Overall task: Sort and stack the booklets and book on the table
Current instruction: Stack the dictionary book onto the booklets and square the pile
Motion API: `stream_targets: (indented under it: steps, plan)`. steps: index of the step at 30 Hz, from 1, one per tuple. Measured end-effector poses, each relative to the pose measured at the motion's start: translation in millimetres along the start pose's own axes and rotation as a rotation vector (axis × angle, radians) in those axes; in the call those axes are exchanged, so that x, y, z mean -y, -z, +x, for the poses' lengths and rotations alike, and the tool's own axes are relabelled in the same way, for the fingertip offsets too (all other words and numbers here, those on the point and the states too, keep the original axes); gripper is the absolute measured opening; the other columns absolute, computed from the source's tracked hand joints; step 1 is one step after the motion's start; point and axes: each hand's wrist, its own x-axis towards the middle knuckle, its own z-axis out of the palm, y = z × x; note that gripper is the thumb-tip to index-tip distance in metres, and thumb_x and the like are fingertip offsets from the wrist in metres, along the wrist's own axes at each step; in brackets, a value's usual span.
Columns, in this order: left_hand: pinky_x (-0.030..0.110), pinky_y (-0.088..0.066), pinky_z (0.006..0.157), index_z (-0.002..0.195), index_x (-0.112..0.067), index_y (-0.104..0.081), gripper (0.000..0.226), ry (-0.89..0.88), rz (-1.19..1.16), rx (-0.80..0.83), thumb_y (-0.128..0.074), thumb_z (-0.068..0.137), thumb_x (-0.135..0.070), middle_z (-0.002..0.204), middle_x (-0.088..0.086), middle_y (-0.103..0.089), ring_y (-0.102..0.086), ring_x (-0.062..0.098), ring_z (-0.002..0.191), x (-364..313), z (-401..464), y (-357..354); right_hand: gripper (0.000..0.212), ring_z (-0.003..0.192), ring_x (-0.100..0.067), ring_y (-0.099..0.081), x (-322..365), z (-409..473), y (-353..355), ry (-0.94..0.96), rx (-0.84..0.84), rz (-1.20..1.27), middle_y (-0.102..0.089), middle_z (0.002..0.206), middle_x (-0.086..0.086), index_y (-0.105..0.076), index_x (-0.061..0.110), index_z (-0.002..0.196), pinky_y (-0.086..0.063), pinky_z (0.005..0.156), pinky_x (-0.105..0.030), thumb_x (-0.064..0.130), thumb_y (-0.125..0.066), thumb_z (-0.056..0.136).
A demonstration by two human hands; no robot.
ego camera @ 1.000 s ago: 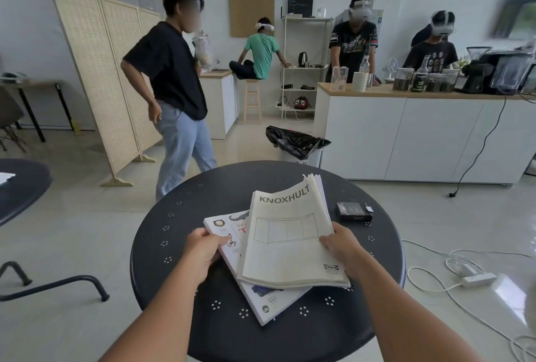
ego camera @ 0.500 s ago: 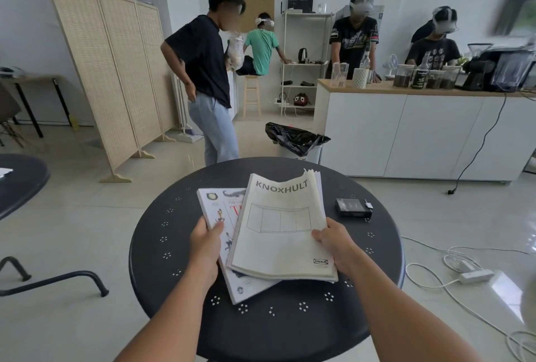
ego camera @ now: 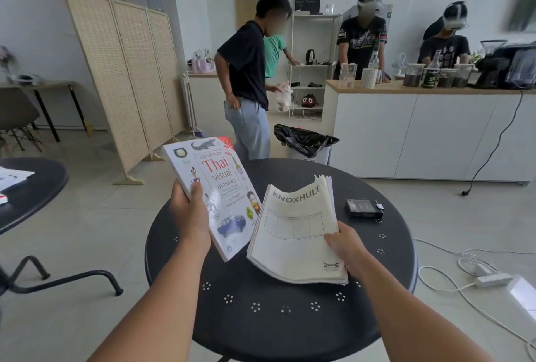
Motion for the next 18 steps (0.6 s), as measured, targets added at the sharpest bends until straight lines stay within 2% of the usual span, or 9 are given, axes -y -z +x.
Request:
stream_targets:
  steps: [7, 12, 16, 18]
  plan:
    - [0.045, -0.062, 0.072, 0.107, -0.043, -0.064, 0.019, 0.010, -0.101, -0.070, -0.058, 0.089, -0.038, 0.107, -0.015, -0.075, -0.075, 0.012, 0.094, -6, 12, 2, 0.030, 0.081, -0.019, -0.072, 1, 0, 0, -0.013, -0.007, -0.001, -0.074, 0.091, 0.003, -0.063, 0.027, 0.088, -0.054, 0.055, -0.028, 0.001, -0.048, 0.093]
    - [0.042, -0.062, 0.069, 0.111, -0.039, -0.064, 0.021, 0.021, -0.180, -0.060, -0.058, 0.091, -0.036, 0.110, -0.013, -0.075, -0.074, 0.013, 0.095, -11, 14, -3, 0.030, 0.081, -0.019, -0.073, -1, 2, -1, -0.002, -0.007, 0.003, -0.075, 0.091, 0.004, -0.064, 0.027, 0.088, -0.055, 0.054, -0.027, 0.002, -0.048, 0.092]
    - [0.041, -0.061, 0.065, 0.106, -0.033, -0.066, 0.018, 0.168, -0.344, -0.066, -0.054, 0.093, -0.027, 0.104, -0.003, -0.078, -0.076, 0.020, 0.090, -12, 10, -11, 0.030, 0.084, -0.022, -0.074, -1, 2, -1, 0.022, 0.001, 0.013, -0.076, 0.094, 0.002, -0.065, 0.027, 0.090, -0.057, 0.060, -0.030, 0.002, -0.048, 0.090]
    - [0.043, -0.061, 0.066, 0.109, -0.029, -0.066, 0.019, 0.250, -0.315, -0.023, -0.052, 0.097, -0.023, 0.103, 0.004, -0.077, -0.076, 0.025, 0.088, -9, 5, -13, 0.029, 0.084, -0.023, -0.075, -2, 3, 0, 0.021, 0.015, 0.022, -0.077, 0.094, 0.000, -0.067, 0.026, 0.092, -0.060, 0.064, -0.033, 0.003, -0.049, 0.091]
